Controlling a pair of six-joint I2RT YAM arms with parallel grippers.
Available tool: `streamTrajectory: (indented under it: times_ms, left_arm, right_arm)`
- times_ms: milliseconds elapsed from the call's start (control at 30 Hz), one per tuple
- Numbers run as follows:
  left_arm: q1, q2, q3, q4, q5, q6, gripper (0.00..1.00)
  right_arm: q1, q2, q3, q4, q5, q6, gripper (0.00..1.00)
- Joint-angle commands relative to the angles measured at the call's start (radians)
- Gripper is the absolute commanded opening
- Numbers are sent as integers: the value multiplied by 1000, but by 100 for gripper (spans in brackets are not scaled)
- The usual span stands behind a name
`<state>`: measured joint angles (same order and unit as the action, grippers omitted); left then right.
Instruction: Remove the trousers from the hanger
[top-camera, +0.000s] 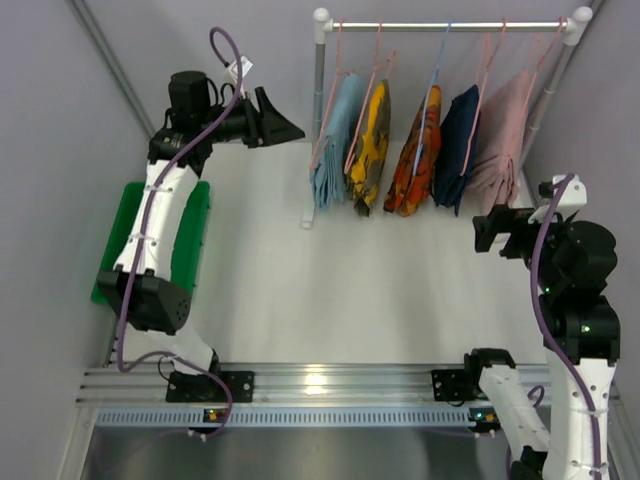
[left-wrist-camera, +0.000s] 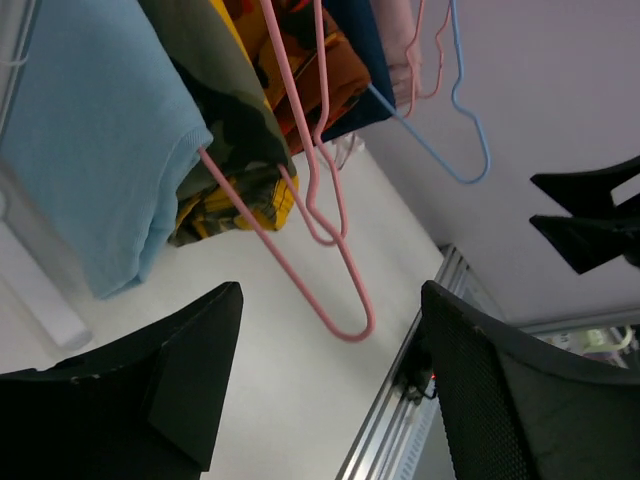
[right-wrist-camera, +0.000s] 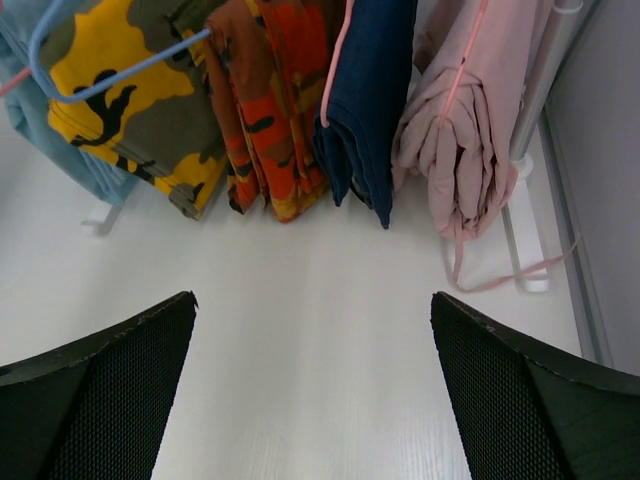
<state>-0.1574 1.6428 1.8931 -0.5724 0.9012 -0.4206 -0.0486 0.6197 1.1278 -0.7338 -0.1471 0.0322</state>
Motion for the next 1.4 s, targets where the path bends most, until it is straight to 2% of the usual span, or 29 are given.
streamTrajectory:
  times_ms: [0, 133, 400, 600, 667, 933, 1067, 1100, 1200, 1367]
  left_arm:
    - [-10, 95, 102, 229, 70, -217, 74]
    - [-28, 184, 156, 316, 51, -342, 69]
    - [-108, 285, 204, 377, 36, -365, 66]
    - [-134, 334, 192, 541, 63, -489, 65]
    - [-143, 362, 193, 637, 79, -538, 63]
    - [-159, 400, 158, 836, 104, -757, 47]
    - [-159, 393, 130, 867, 91, -790, 36]
    - [-159, 391, 129, 879, 91, -803, 30]
    - [-159, 381, 132, 875, 93, -810, 23]
    - [-157, 364, 130, 835, 96, -810, 22]
  right_arm:
    - [-7, 26, 87, 10, -34, 58, 100]
    - [-7, 67, 119, 14, -46, 64, 99]
    - [-7, 87, 102, 25, -42, 52, 99]
    - [-7, 81, 93, 25, -28, 40, 99]
    - [-7, 78, 87, 24, -23, 31, 100]
    - [-7, 75, 60, 24, 7, 18, 99]
    - [-7, 75, 46, 31, 6, 24, 99]
    - [-7, 74, 43, 36, 6, 26, 100]
    - [-7, 78, 30, 43, 1, 35, 100]
    - [-7, 75, 21, 47, -8, 41, 99]
